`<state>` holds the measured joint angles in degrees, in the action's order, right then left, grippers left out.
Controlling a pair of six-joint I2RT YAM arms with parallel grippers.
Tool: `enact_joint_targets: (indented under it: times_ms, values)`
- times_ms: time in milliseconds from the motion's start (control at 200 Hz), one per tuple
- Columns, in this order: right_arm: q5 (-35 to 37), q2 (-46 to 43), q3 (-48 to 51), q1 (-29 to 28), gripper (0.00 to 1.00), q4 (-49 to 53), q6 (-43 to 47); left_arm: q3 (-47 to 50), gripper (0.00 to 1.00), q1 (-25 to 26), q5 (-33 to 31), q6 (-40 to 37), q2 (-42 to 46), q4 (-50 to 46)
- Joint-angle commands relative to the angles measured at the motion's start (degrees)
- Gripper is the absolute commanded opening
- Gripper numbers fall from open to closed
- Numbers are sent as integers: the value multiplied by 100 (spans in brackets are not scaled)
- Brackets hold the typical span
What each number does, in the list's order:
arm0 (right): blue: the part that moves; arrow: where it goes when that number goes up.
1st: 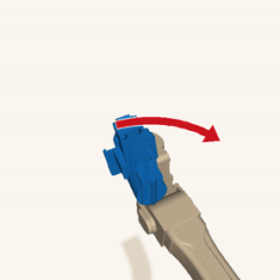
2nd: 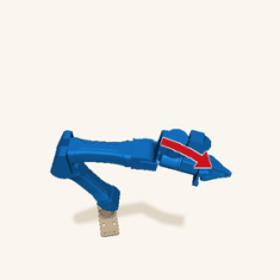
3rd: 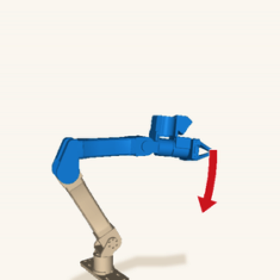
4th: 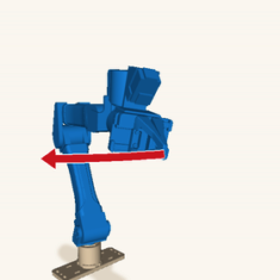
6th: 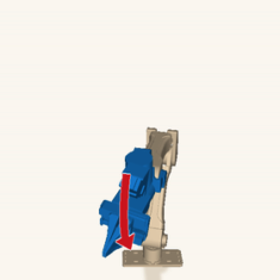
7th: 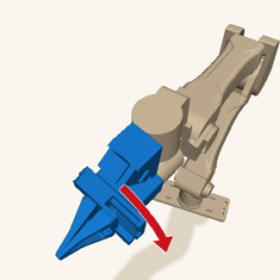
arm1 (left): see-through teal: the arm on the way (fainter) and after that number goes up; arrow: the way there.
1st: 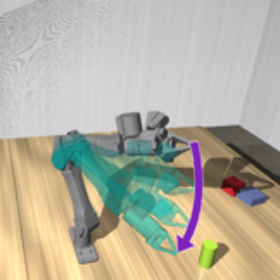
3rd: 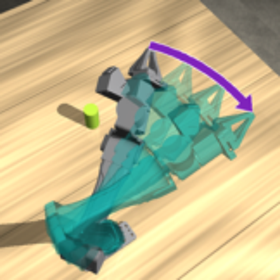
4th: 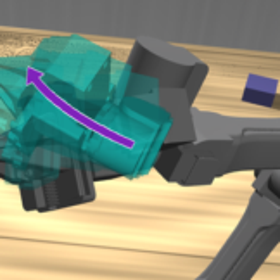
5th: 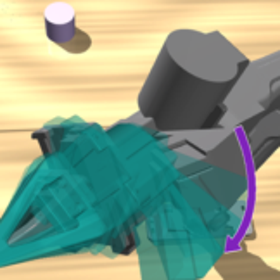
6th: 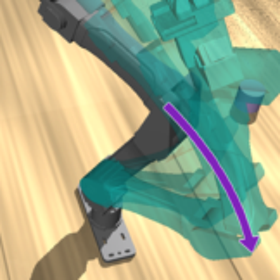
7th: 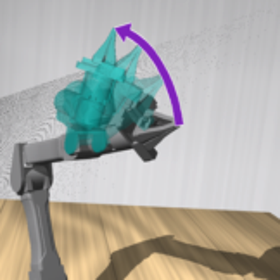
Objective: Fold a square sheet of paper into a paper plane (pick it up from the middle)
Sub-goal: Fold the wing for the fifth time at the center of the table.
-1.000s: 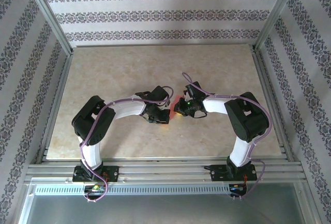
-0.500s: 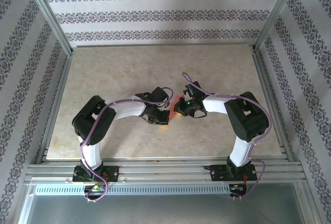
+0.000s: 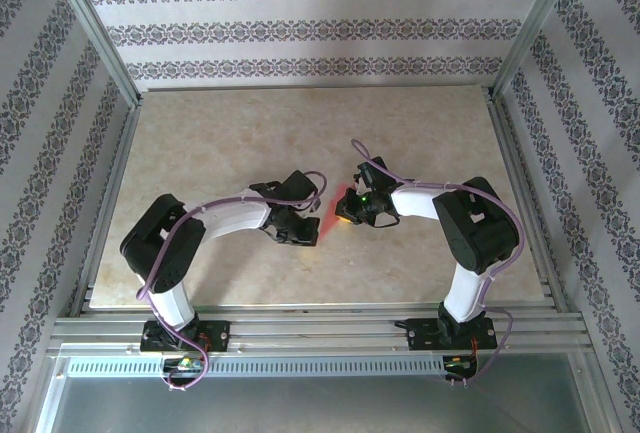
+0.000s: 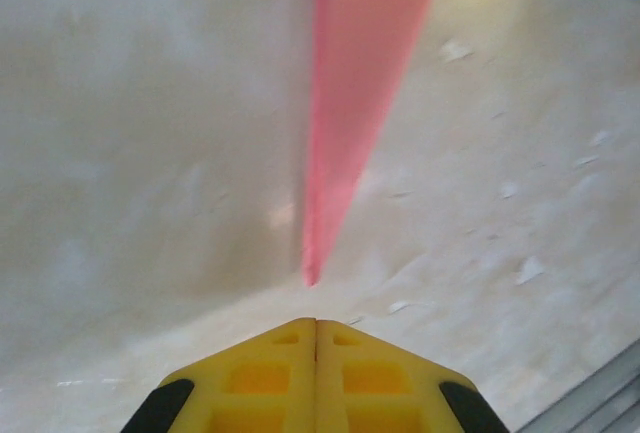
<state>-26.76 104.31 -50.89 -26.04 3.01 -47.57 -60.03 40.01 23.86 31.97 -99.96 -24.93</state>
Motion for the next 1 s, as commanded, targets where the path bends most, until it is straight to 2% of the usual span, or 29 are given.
enact_joint_targets:
  times_ms: [0,145,305,475,675,994]
  values:
    - [875,483,247,-24,12,767,101,-217,7,-63,181,302,-17,790]
    - [840,484,212,-24,12,769,118,-468,7,-63,263,494,-550,1180]
    - [780,477,183,-24,13,746,150,-694,5,-61,-85,368,-890,912]
    - [676,467,159,-24,13,659,162,-729,4,-63,-86,388,-1129,933]
    - [545,349,100,0,13,532,319,-662,1,-63,-309,321,-1147,702]
    - [321,335,36,276,13,365,620,-511,1,-63,-285,310,-1036,621]
